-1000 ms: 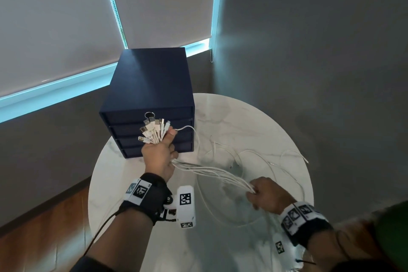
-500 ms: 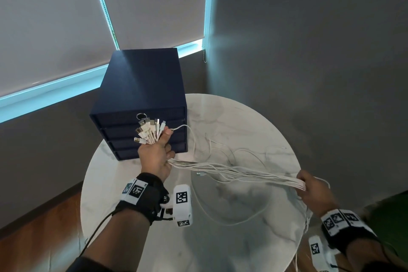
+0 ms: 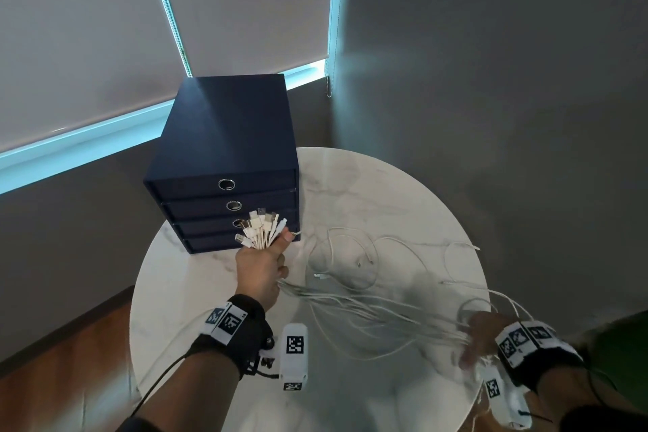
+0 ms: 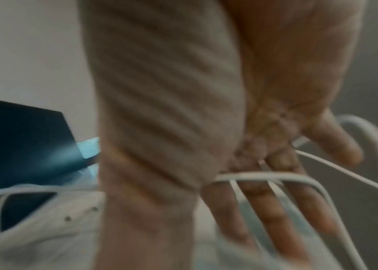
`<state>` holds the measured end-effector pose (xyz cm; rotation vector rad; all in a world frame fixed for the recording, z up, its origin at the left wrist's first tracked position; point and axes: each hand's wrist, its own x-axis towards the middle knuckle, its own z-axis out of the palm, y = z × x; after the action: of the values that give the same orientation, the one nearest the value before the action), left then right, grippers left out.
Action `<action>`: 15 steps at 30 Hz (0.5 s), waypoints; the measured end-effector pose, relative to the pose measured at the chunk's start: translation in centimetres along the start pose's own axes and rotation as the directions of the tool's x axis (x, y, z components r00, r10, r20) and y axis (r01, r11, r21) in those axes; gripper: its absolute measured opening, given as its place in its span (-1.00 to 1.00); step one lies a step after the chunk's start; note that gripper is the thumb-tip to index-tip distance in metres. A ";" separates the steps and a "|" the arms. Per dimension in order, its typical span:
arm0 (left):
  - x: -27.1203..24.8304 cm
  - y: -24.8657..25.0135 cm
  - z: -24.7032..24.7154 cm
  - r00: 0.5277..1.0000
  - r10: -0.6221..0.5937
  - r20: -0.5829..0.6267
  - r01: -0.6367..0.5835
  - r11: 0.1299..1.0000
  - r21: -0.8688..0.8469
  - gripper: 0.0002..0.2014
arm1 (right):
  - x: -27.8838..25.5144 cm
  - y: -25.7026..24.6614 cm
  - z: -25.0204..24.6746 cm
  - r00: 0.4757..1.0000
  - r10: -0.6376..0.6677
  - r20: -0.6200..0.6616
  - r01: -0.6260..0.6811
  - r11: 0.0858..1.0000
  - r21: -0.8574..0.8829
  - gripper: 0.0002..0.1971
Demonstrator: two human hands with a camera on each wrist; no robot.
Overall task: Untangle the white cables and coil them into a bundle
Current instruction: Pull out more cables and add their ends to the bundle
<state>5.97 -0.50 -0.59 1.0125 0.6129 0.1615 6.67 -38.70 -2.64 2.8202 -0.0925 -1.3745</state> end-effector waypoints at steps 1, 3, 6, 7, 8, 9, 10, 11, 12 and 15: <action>-0.1 0.3 0.2 1.000 -0.002 0.031 0.002 1.000 -0.006 -0.83 | 0.1 -0.6 -0.9 1.000 -0.028 0.002 0.028 1.000 0.006 -0.17; -0.3 0.9 0.7 0.995 0.009 0.097 -0.008 1.000 -0.010 -0.83 | 0.2 -2.6 -2.9 0.991 -0.135 -0.021 0.135 0.991 0.018 0.01; -0.6 1.9 1.8 0.984 0.055 0.170 -0.052 0.998 -0.020 -0.86 | 0.2 -6.7 -5.4 0.941 -0.291 -0.176 0.317 0.938 0.143 -0.03; -0.6 2.1 2.1 0.980 0.070 0.185 -0.067 0.997 -0.024 -0.86 | 0.5 -8.1 -5.6 0.914 -0.320 -0.251 0.379 0.893 0.244 -0.12; -0.8 2.4 2.3 0.977 0.081 0.197 -0.077 0.997 -0.028 -0.86 | 0.5 -9.6 -5.7 0.882 -0.332 -0.334 0.441 0.832 0.336 -0.27; -0.9 2.5 2.5 0.975 0.089 0.204 -0.085 0.996 -0.029 -0.85 | 0.9 -10.9 -5.5 0.840 -0.332 -0.430 0.504 0.771 0.388 -0.45; -0.9 2.6 2.6 0.973 0.096 0.210 -0.092 0.995 -0.029 -0.84 | 1.5 -12.3 -5.2 0.801 -0.312 -0.511 0.539 0.746 0.390 -0.60; -1.1 2.7 2.6 0.971 0.101 0.215 -0.097 0.995 -0.029 -0.84 | 2.2 -13.4 -4.9 0.777 -0.300 -0.553 0.554 0.743 0.375 -0.67; -1.1 2.6 2.6 0.972 0.103 0.213 -0.099 0.995 -0.028 -0.84 | 2.8 -14.5 -4.5 0.776 -0.300 -0.554 0.546 0.759 0.354 -0.67; -1.0 2.4 2.2 0.979 0.101 0.176 -0.098 0.995 -0.027 -0.84 | 4.4 -17.1 -3.2 0.812 -0.330 -0.481 0.495 0.826 0.269 -0.60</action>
<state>6.73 -1.23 2.69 1.0281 0.3978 0.1626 12.74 -21.96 -4.60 3.5711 0.3298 -0.8083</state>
